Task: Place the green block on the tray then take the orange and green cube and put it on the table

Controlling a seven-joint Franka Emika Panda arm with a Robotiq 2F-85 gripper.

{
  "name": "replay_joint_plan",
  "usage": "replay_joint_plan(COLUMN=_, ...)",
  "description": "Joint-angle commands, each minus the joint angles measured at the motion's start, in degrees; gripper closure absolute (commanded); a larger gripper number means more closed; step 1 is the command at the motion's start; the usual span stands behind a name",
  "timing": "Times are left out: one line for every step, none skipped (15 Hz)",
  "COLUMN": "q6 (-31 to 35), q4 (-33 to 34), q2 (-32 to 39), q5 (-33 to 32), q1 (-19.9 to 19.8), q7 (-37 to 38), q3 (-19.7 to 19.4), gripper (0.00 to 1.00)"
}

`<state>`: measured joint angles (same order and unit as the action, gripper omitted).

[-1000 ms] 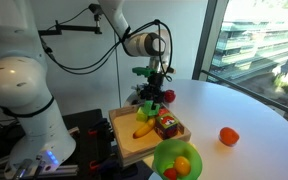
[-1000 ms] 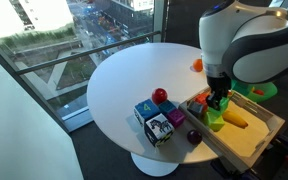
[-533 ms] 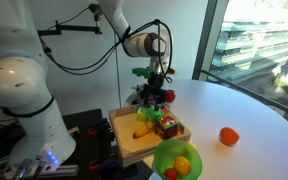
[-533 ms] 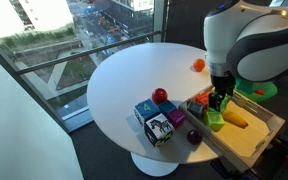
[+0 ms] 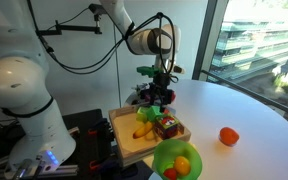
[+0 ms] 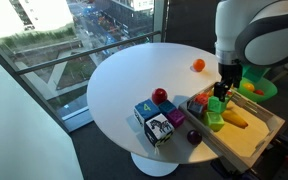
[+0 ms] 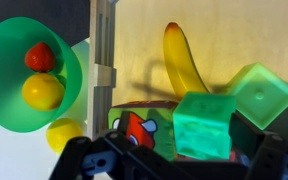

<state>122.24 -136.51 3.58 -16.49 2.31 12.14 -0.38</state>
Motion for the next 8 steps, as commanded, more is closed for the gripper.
replay_joint_plan(q6=0.27, q4=0.19, q2=-0.95, q5=0.14, q1=-1.5, q7=0.0, q3=-0.83, gripper=0.0)
replay_joint_plan(q6=0.55, q4=0.26, q2=-0.74, q5=0.23, q1=-1.86, q7=-0.04, q3=-1.05, gripper=0.0)
replay_joint_plan(q6=1.24, q4=0.2, q2=-0.56, q5=0.27, q1=-2.21, q7=0.0, q3=-1.32, gripper=0.0)
replay_joint_plan(q6=1.98, q4=0.18, q2=-0.32, q5=0.37, q1=-2.52, q7=-0.11, q3=-1.58, gripper=0.0)
replay_joint_plan(q6=2.75, q4=0.15, q2=-0.15, q5=0.49, q1=-2.8, q7=-0.34, q3=-1.78, gripper=0.0)
replay_joint_plan(q6=3.8, q4=0.08, q2=0.05, q5=0.71, q1=-3.09, q7=-0.52, q3=-1.98, gripper=0.0)
replay_joint_plan(q6=4.9, q4=-0.05, q2=0.19, q5=0.98, q1=-3.35, q7=-0.82, q3=-2.15, gripper=0.0)
replay_joint_plan(q6=6.14, q4=-0.2, q2=0.33, q5=1.13, q1=-3.56, q7=-0.99, q3=-2.33, gripper=0.0)
